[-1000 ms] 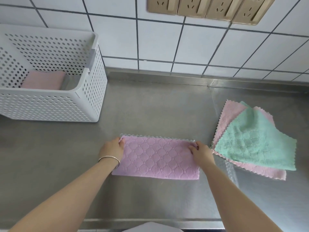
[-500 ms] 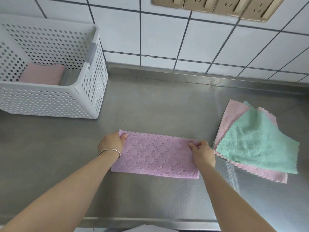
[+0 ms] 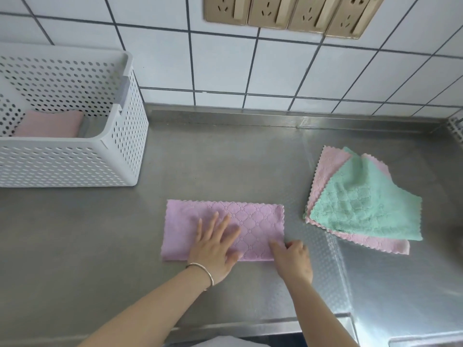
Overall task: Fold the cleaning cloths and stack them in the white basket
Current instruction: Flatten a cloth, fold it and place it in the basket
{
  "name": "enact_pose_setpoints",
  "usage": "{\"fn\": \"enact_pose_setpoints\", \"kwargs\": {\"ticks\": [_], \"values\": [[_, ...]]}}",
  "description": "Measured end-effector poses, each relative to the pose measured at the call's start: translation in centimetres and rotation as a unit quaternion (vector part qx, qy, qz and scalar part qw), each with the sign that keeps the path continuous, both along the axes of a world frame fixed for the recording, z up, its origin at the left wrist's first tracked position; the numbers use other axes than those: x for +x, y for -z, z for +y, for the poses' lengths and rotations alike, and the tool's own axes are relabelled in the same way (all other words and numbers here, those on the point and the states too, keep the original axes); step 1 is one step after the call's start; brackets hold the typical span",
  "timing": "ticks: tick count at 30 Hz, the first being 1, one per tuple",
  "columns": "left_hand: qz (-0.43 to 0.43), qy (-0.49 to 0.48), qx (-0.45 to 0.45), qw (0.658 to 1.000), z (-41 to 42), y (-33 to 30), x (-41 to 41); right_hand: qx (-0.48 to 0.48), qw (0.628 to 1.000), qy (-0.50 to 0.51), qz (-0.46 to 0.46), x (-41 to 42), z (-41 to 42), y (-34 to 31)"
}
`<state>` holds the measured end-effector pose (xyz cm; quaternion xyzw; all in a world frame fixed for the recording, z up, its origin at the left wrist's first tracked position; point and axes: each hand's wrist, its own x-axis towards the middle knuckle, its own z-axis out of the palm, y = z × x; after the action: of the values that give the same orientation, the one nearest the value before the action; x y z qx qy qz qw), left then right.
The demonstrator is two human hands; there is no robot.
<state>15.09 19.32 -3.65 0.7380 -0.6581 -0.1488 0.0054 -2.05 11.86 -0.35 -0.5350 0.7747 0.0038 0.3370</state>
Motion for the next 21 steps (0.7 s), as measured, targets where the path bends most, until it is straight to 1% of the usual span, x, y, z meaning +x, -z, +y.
{"fn": "enact_pose_setpoints", "kwargs": {"ticks": [1,2,4,6,7,9,13,15,17,19,20,21], "values": [[-0.016,0.019,0.018,1.0,-0.3,0.0,-0.5,0.003,1.0,0.0,0.005,0.1,0.3,-0.1],[-0.029,0.028,0.017,0.999,-0.5,0.7,-0.8,0.008,1.0,-0.005,0.013,0.3,0.5,-0.1],[-0.009,0.016,0.034,0.999,-0.5,1.3,-1.1,0.015,0.999,-0.02,0.029,0.3,0.7,-0.2],[-0.016,0.01,0.03,0.999,-0.5,1.2,-1.2,0.031,0.998,-0.032,0.036,0.1,0.7,-0.4],[-0.019,0.015,0.051,0.998,-0.4,1.3,-1.2,0.044,0.998,-0.034,0.037,-0.1,0.7,-0.4],[-0.015,0.027,0.085,0.996,-0.5,0.8,-1.1,0.059,0.998,-0.022,0.021,-0.2,0.7,-0.5],[-0.012,0.035,0.1,0.994,-0.6,0.4,-1.1,0.053,0.996,0.046,-0.057,-0.2,0.8,0.0],[-0.016,0.038,0.108,0.993,-0.7,0.4,-1.1,0.046,0.995,0.059,-0.066,0.0,0.9,0.1],[-0.011,0.031,0.117,0.993,-0.8,-0.2,-1.0,0.023,0.997,0.049,-0.059,0.0,1.1,0.1],[0.034,0.005,0.12,0.992,-1.2,-1.2,-1.0,-0.019,0.997,0.037,-0.07,0.3,1.4,-0.3],[0.079,-0.018,0.106,0.991,-1.4,-1.7,-1.2,-0.047,0.995,0.032,-0.079,0.6,1.5,-0.8],[0.157,-0.06,0.083,0.982,-1.6,-2.6,-1.6,-0.079,0.993,0.025,-0.085,1.0,1.7,-1.4]]}}
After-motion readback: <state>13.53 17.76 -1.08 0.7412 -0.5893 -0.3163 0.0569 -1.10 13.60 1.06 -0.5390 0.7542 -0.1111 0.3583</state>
